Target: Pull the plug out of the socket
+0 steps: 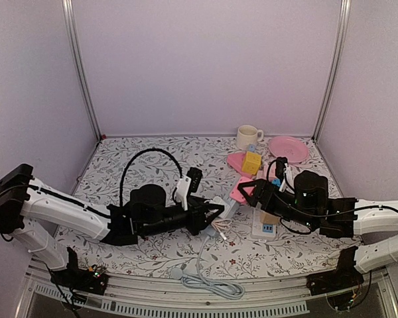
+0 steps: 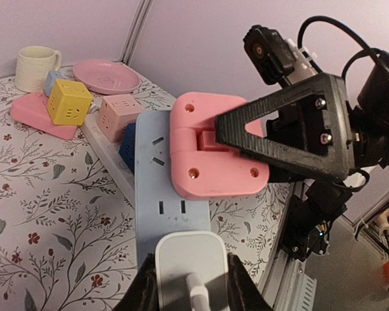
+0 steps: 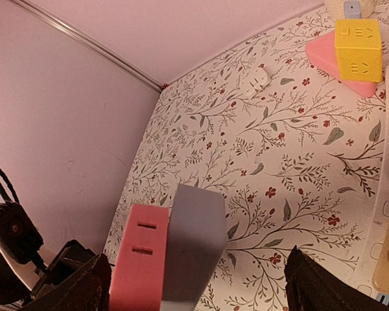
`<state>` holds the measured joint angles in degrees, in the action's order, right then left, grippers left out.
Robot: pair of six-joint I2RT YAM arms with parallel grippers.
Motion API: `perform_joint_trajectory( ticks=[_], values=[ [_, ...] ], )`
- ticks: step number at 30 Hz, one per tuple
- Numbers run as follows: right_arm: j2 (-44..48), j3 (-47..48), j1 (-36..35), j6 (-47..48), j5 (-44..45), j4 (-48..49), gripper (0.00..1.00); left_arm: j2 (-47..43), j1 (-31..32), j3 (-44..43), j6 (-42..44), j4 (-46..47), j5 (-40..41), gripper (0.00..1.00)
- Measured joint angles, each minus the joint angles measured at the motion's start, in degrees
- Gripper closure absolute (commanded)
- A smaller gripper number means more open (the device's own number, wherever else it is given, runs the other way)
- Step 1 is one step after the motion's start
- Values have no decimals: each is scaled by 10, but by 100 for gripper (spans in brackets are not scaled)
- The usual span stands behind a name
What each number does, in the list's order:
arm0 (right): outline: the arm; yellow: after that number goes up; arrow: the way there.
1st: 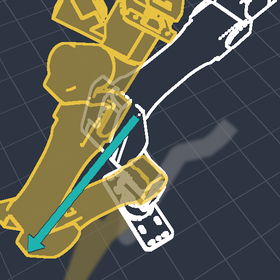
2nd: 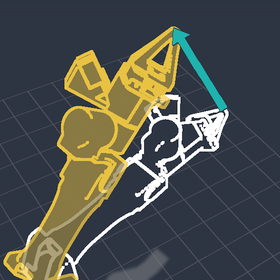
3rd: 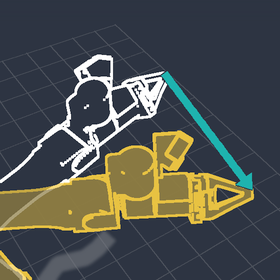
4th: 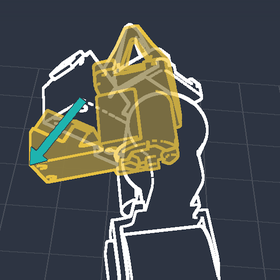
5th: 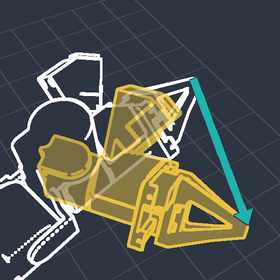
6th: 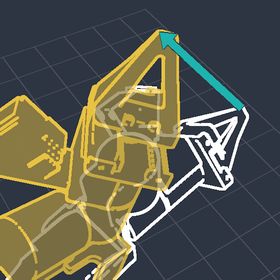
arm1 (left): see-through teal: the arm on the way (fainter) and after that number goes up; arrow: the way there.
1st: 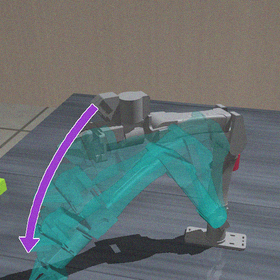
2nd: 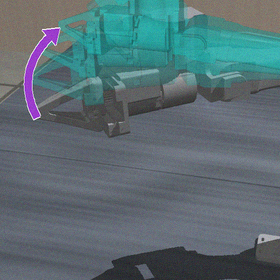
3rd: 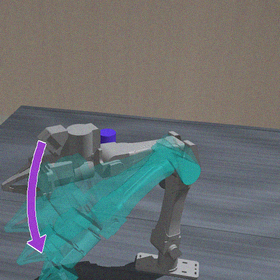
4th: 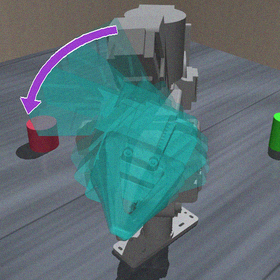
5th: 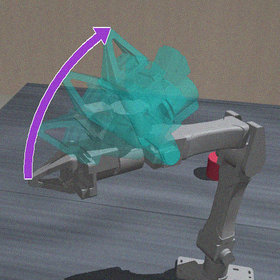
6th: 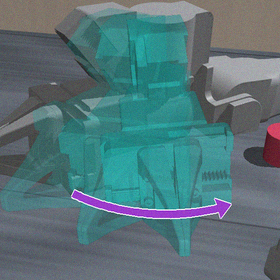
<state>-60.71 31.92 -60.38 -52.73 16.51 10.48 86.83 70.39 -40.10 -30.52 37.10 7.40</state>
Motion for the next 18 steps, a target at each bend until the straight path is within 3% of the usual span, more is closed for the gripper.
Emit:
perform_joint_trajectory(
  ticks=[9,12,18],
  values=[
    [-10,-11,0,-30,-22,40,26,35,23,-33,32,2,27,100],
    [-23,-12,0,-37,-29,47,39,37,29,-35,37,3,37,100],
    [-22,-17,0,-54,-30,63,75,42,34,-35,49,5,45,100]
  ],
)
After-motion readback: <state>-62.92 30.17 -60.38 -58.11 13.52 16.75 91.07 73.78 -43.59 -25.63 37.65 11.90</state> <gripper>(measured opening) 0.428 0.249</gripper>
